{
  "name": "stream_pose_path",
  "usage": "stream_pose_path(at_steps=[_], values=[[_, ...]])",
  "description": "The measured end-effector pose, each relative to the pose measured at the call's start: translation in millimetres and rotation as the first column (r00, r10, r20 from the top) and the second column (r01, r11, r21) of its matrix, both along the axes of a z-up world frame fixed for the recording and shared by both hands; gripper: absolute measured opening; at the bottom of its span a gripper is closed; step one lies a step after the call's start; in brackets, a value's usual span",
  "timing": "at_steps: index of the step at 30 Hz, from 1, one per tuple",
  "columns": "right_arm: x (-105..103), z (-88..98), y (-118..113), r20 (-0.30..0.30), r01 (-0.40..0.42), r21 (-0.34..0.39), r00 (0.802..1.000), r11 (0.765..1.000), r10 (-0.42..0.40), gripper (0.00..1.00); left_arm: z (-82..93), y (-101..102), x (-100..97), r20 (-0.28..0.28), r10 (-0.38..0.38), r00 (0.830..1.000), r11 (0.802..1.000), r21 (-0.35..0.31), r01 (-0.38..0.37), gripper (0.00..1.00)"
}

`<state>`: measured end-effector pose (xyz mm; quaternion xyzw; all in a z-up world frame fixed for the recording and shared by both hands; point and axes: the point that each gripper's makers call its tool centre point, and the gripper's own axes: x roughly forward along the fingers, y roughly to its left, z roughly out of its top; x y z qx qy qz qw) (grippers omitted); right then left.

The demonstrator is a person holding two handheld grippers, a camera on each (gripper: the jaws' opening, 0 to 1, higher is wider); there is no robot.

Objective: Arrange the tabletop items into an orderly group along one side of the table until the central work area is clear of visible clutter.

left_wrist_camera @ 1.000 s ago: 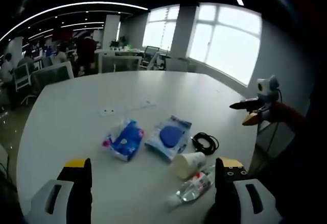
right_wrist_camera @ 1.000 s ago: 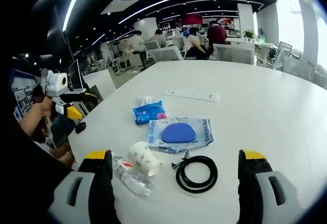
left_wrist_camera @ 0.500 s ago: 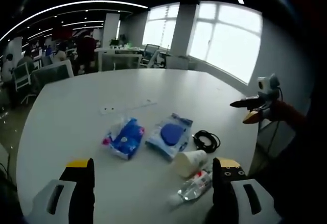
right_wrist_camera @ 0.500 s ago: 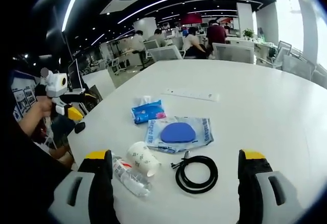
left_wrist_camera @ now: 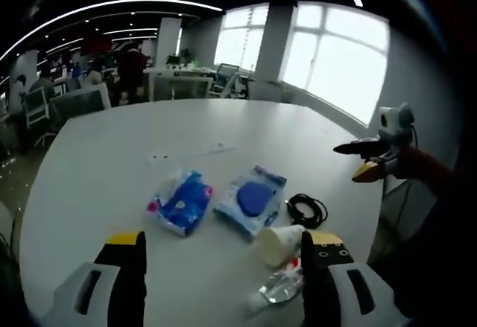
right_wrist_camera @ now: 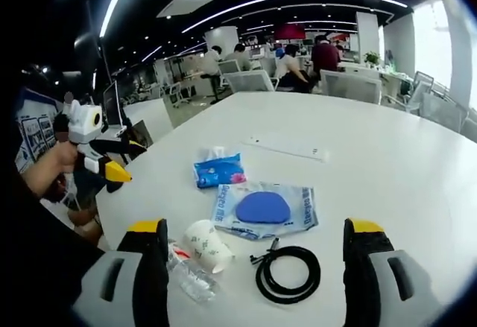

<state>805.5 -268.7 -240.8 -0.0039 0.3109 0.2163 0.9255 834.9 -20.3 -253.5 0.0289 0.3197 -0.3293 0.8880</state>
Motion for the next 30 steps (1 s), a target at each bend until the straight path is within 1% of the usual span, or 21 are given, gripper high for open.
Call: stream_pose_path(at_steps=[4, 10, 14, 15, 17, 19, 20, 23, 26, 27, 30], values=[[10, 0.8, 7, 0.009, -0.023, 0.001, 1.000, 1.000, 0.023, 0.90, -6.7, 3, 9.2, -0.002, 0.041, 0.999, 0.999, 0.011, -0.041, 0.80], [28, 0.1, 12, 0.015, -0.067, -0.019, 0.998, 0.998, 0.068, 0.86, -9.4, 5, 20.3, 0.003, 0.111, 0.994, 0.994, -0.005, -0.111, 0.75], [40, 5.9, 17, 0.034, -0.092, -0.024, 0.995, 0.995, 0.093, 0.83, -13.2, 6, 24.4, -0.004, 0.122, 0.993, 0.993, -0.003, -0.122, 0.73], [46, 9.7, 20, 0.040, -0.099, -0.019, 0.994, 0.995, 0.100, 0.82, -14.4, 5, 24.6, -0.008, 0.124, 0.992, 0.992, 0.006, -0.124, 0.73], [52, 13.6, 24, 0.052, -0.123, -0.019, 0.991, 0.992, 0.124, 0.81, -15.7, 5, 25.9, -0.001, 0.127, 0.992, 0.992, 0.028, -0.127, 0.73], [62, 17.7, 28, 0.069, -0.130, -0.009, 0.989, 0.991, 0.131, 0.80, -15.9, 8, 30.1, 0.005, 0.136, 0.991, 0.990, 0.029, -0.136, 0.72], [65, 17.5, 30, 0.068, -0.134, -0.009, 0.989, 0.991, 0.134, 0.80, -15.7, 9, 32.7, 0.004, 0.144, 0.990, 0.989, 0.025, -0.144, 0.72], [76, 14.9, 35, 0.074, -0.164, -0.049, 0.983, 0.985, 0.168, 0.78, -15.0, 11, 40.8, 0.005, 0.168, 0.986, 0.986, 0.014, -0.168, 0.71], [85, 11.7, 45, 0.067, -0.200, -0.052, 0.977, 0.978, 0.203, 0.77, -11.3, 12, 49.1, 0.025, 0.195, 0.981, 0.981, 0.000, -0.195, 0.68], [88, 10.7, 48, 0.065, -0.212, -0.055, 0.974, 0.976, 0.215, 0.75, -10.6, 13, 51.6, 0.037, 0.202, 0.979, 0.979, 0.001, -0.202, 0.68], [94, 8.9, 54, 0.060, -0.238, -0.068, 0.968, 0.969, 0.242, 0.72, -13.0, 13, 54.4, 0.027, 0.212, 0.977, 0.977, 0.001, -0.212, 0.67]])
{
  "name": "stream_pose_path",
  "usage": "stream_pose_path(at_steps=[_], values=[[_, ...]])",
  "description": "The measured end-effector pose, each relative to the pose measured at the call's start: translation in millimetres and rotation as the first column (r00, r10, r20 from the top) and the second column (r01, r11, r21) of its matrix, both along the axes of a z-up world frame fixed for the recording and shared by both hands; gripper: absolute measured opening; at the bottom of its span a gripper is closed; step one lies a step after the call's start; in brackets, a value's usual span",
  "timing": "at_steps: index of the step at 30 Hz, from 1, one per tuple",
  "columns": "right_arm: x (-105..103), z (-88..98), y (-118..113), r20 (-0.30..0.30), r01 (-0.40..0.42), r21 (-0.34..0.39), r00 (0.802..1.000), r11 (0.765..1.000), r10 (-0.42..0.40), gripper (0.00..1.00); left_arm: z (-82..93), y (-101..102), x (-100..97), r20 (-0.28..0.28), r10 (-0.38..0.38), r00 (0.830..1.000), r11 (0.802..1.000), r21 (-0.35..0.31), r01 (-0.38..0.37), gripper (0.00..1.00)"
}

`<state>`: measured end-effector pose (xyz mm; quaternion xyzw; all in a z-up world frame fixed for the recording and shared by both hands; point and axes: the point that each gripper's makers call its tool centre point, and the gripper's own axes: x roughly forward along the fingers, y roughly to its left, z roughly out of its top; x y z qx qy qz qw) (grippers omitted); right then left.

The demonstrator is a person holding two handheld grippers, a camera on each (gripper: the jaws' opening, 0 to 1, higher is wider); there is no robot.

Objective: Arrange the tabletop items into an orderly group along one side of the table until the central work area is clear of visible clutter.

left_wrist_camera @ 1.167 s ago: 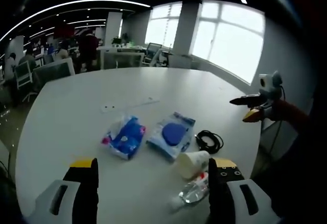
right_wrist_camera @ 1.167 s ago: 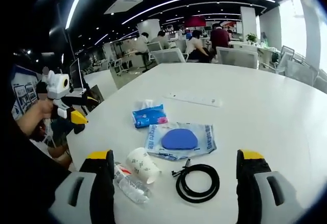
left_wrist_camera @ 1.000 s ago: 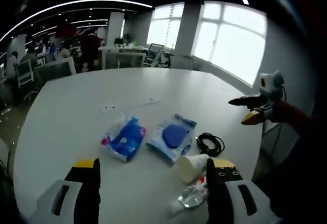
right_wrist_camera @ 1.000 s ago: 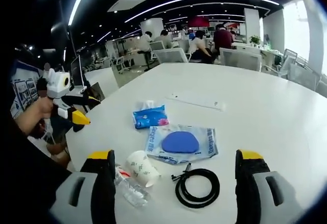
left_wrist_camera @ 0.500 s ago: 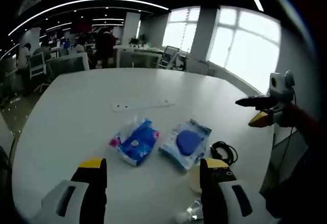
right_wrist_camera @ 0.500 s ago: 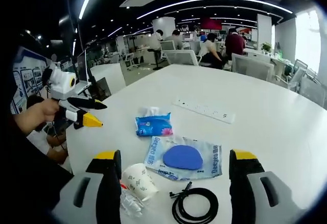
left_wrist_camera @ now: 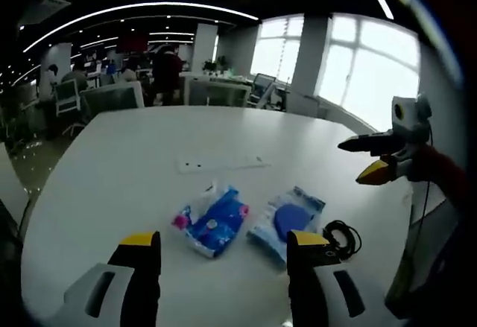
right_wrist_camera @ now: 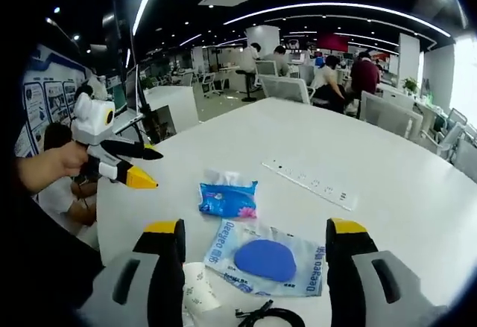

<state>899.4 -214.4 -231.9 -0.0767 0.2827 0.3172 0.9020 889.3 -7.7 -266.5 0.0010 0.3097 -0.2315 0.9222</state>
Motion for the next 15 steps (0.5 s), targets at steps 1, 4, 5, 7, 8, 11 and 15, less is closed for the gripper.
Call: stream_pose_path(at_steps=[1, 4, 5, 7, 8, 11, 15], values=[[2, -0.1, 2, 0.000, -0.010, -0.004, 1.000, 1.000, 0.010, 0.71, -0.5, 0, 1.3, 0.000, 0.003, 1.000, 1.000, -0.004, -0.003, 0.67], [11, -2.3, 5, 0.003, -0.033, -0.021, 0.999, 0.999, 0.033, 0.69, -4.8, 0, 4.4, -0.004, 0.017, 1.000, 1.000, 0.001, -0.017, 0.65], [14, -3.1, 6, 0.002, -0.038, -0.026, 0.999, 0.999, 0.038, 0.69, -5.8, -2, 4.6, -0.005, 0.018, 1.000, 1.000, 0.002, -0.018, 0.65], [19, -3.9, 7, 0.005, -0.049, -0.031, 0.999, 0.998, 0.049, 0.67, -6.8, -2, 5.7, -0.004, 0.025, 1.000, 1.000, 0.001, -0.025, 0.63], [21, -3.9, 8, 0.009, -0.054, -0.032, 0.998, 0.998, 0.055, 0.66, -9.2, 0, 8.5, 0.003, 0.037, 0.999, 0.999, 0.001, -0.037, 0.63], [30, -6.2, 9, 0.015, -0.072, -0.047, 0.997, 0.996, 0.073, 0.64, -14.6, 2, 14.0, 0.007, 0.066, 0.998, 0.998, -0.003, -0.066, 0.61], [38, -8.7, 12, 0.015, -0.096, -0.056, 0.995, 0.994, 0.097, 0.62, -21.5, 1, 16.3, 0.003, 0.078, 0.997, 0.997, 0.007, -0.078, 0.58]])
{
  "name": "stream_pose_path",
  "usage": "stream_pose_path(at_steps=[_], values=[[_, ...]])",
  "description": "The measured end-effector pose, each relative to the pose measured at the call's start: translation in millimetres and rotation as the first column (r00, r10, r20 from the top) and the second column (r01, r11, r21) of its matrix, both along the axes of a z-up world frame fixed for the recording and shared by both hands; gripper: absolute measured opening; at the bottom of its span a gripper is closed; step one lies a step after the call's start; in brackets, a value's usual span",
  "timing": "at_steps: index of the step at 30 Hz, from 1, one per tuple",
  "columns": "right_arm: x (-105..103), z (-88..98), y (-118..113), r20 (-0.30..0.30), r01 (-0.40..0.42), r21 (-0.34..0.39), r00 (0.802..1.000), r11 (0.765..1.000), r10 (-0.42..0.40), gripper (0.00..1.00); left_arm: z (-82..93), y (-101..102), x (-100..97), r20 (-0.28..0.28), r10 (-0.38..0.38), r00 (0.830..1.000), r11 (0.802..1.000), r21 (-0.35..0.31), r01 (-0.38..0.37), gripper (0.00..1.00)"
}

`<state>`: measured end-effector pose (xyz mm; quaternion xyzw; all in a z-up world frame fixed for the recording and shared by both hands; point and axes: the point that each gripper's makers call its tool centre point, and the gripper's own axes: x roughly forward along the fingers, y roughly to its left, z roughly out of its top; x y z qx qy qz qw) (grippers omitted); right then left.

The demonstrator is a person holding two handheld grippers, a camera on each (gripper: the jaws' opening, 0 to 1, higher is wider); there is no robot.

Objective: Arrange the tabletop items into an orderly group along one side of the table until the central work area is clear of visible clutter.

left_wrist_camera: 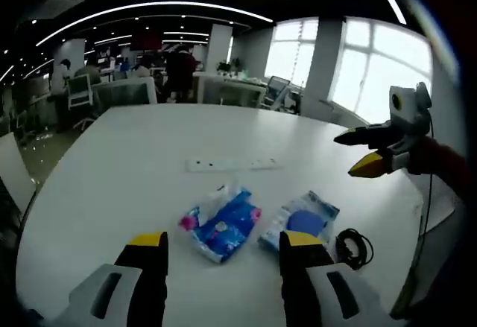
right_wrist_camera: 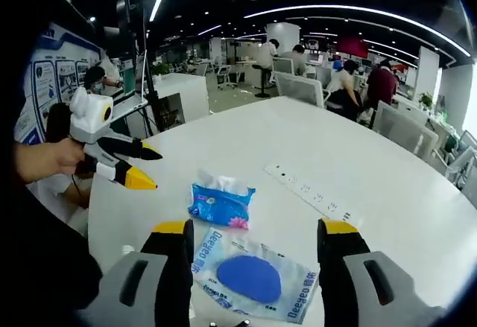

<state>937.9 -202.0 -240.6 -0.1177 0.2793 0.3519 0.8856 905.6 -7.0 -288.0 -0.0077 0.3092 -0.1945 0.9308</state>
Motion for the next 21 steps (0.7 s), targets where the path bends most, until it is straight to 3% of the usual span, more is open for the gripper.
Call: stream_pose_path(at_steps=[11, 21], values=[[24, -19.6, 16, -0.029, -0.039, 0.012, 0.999, 0.999, 0.039, 0.55, -12.8, 4, 10.2, -0.017, 0.072, 0.997, 0.997, -0.004, -0.072, 0.48], [43, -45.4, 36, -0.066, -0.051, 0.028, 0.996, 0.998, 0.053, 0.42, -43.7, 12, 17.0, -0.068, 0.165, 0.984, 0.985, -0.035, -0.167, 0.40]])
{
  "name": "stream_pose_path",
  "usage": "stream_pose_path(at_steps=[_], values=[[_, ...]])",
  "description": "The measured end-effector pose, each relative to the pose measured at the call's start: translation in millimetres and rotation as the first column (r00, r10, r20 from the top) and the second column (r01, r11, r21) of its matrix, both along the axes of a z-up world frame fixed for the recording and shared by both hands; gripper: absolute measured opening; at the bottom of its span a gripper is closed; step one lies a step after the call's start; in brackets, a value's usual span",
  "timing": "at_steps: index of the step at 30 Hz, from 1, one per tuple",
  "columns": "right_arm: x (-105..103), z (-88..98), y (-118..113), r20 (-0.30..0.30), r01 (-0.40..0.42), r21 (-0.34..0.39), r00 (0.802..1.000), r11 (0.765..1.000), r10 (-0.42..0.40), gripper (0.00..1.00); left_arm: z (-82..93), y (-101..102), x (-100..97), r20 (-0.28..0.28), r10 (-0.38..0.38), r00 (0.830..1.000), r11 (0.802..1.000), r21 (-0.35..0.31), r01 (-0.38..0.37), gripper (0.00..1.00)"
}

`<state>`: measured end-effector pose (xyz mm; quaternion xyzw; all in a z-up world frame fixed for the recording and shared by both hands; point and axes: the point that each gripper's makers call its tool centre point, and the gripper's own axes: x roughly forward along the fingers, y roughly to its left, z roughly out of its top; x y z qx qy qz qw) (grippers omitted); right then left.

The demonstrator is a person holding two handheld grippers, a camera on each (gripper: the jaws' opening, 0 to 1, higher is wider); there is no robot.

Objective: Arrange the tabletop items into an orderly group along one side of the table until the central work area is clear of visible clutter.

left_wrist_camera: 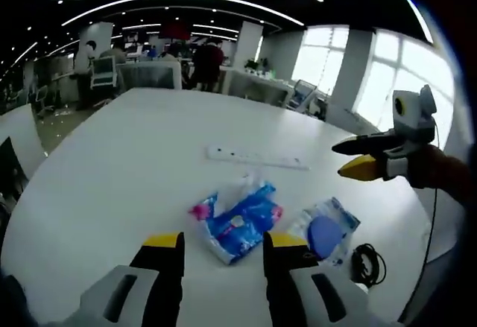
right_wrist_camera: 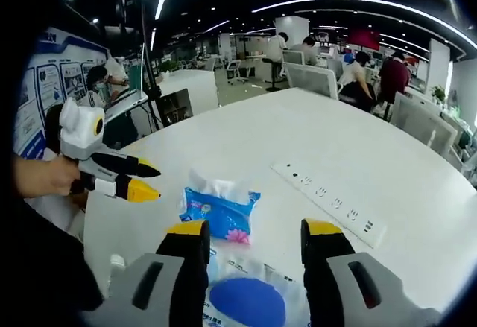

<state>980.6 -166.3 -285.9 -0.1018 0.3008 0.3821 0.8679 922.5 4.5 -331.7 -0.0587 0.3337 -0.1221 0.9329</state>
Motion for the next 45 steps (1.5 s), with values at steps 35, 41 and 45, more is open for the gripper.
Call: stream_pose_path(at_steps=[35, 41, 45], values=[[23, -88.1, 42, -0.135, -0.013, -0.007, 0.991, 1.000, 0.012, 0.10, -52.4, -4, 18.4, -0.151, 0.045, 0.988, 0.998, -0.043, -0.052, 0.07], [22, -100.0, 43, -0.129, -0.015, -0.039, 0.992, 0.999, 0.009, 0.00, -59.4, -3, 19.1, -0.167, 0.054, 0.984, 0.997, -0.043, -0.062, 0.04], [20, -97.1, 43, -0.132, -0.004, -0.024, 0.991, 1.000, 0.001, 0.00, -59.9, -3, 19.7, -0.169, 0.053, 0.984, 0.997, -0.048, -0.062, 0.02]])
